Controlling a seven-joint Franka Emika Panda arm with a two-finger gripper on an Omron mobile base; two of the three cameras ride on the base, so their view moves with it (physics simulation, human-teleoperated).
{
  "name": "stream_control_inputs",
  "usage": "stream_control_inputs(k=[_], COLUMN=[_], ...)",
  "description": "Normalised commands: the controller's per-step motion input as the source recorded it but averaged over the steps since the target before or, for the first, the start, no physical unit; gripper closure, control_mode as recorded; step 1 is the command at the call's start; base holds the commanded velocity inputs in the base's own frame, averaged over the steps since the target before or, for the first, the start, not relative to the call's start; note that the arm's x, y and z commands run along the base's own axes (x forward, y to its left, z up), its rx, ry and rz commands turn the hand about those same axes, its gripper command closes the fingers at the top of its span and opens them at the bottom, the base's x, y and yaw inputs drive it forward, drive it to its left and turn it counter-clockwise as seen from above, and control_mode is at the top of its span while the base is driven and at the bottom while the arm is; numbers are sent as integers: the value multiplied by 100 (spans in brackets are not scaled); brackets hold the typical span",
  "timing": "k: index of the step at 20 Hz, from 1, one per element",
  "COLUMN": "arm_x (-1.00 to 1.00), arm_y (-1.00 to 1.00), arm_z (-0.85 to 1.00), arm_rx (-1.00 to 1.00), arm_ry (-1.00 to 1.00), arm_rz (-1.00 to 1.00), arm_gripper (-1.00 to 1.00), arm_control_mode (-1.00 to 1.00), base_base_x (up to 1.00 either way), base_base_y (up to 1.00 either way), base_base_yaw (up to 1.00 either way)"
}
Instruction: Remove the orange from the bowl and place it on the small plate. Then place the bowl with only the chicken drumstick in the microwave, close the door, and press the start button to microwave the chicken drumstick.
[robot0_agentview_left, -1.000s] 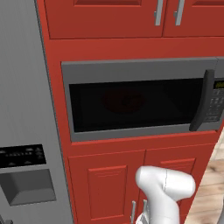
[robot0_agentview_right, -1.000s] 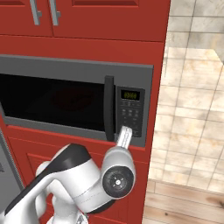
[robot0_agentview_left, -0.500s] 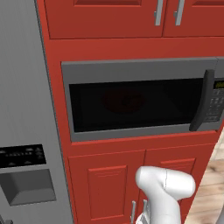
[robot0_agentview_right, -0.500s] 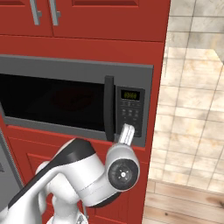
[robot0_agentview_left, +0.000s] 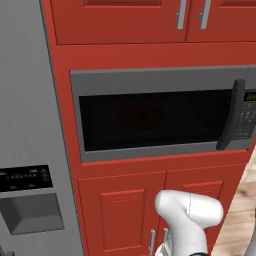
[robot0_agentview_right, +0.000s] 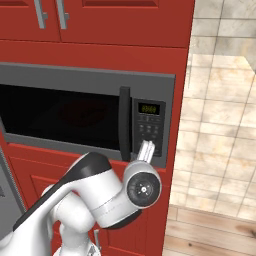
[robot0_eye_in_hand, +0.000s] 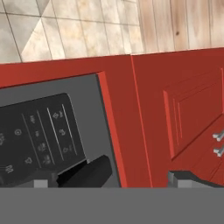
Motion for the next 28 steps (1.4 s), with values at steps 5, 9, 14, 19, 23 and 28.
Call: stream_control_inputs(k=[5,9,14,19,23,28], arm_x=[17,9,17,18,12,11], arm_y=[0,0,0,-4,-16,-12], arm_z=[-9,-3,-4,-10,-10,-6], arm_rx=[0,3,2,2,4,3], arm_ry=[3,0,0,0,0,0], arm_rz=[0,0,0,0,0,0], arm_gripper=[-100,-100,-100,-100,-100,-100], arm_control_mode=[-100,-100,-100,-100,-100,-100], base_base_x=[0,0,0,0,0,0], base_base_y=[0,0,0,0,0,0], base_base_yaw=[0,0,0,0,0,0])
